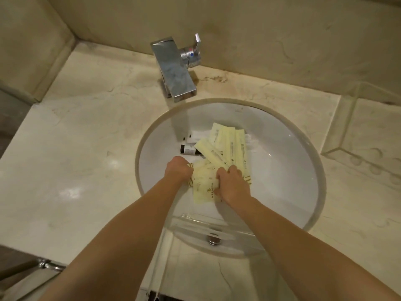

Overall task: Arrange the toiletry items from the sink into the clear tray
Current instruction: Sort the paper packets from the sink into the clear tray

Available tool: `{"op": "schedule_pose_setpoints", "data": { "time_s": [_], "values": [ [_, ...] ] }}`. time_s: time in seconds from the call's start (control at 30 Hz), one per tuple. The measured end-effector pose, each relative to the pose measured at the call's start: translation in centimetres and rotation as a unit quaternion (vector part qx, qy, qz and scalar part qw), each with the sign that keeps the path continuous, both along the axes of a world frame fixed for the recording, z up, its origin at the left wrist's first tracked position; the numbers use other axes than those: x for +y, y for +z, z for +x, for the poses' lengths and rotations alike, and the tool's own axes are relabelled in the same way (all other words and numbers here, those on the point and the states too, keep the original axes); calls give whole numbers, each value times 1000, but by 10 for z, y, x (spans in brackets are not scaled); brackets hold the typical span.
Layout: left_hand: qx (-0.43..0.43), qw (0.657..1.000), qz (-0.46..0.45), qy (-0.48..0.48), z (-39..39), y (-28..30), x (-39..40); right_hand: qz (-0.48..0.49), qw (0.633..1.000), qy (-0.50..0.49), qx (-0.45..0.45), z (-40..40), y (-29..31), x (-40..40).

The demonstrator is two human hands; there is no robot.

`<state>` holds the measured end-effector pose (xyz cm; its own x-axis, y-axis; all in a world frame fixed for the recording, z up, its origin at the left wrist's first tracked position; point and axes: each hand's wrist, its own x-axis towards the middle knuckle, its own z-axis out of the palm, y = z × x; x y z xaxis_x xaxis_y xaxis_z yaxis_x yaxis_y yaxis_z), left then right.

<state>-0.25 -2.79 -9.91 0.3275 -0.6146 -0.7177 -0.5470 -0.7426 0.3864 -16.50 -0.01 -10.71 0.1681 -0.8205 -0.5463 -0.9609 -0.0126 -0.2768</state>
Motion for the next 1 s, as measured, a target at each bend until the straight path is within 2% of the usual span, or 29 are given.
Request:
{"op": "schedule_pose_setpoints", "data": {
  "time_s": [0.1, 0.2, 0.3, 0.4, 0.57, 0.7, 0.83, 1.0],
  "values": [
    [13, 1000, -14, 2, 4, 3, 2, 27, 1000, 1, -10, -8, -1, 0],
    [25, 999, -38, 12, 7, 15, 1, 80, 994, -14, -73, -18, 7, -5],
    [30, 998, -62, 2, 11, 31, -2, 129, 975, -92, -153, -24, 20, -7],
    [42, 995, -88, -7, 12, 49, -1, 126, 948, -190, -220, -28, 34, -7],
    [54, 988, -145, 4, 19, 79, 7, 62, 880, -341, -324, -33, 64, -1],
    [59, 983, -175, 8, 23, 109, 16, 36, 842, -403, -358, -30, 90, 8],
    [131, 973, -187, 24, 24, 133, 31, 61, 753, -474, -452, -24, 120, 23],
    [176, 965, -194, 6, 24, 148, 58, 96, 677, -509, -522, -16, 143, 47]
  ]
}}
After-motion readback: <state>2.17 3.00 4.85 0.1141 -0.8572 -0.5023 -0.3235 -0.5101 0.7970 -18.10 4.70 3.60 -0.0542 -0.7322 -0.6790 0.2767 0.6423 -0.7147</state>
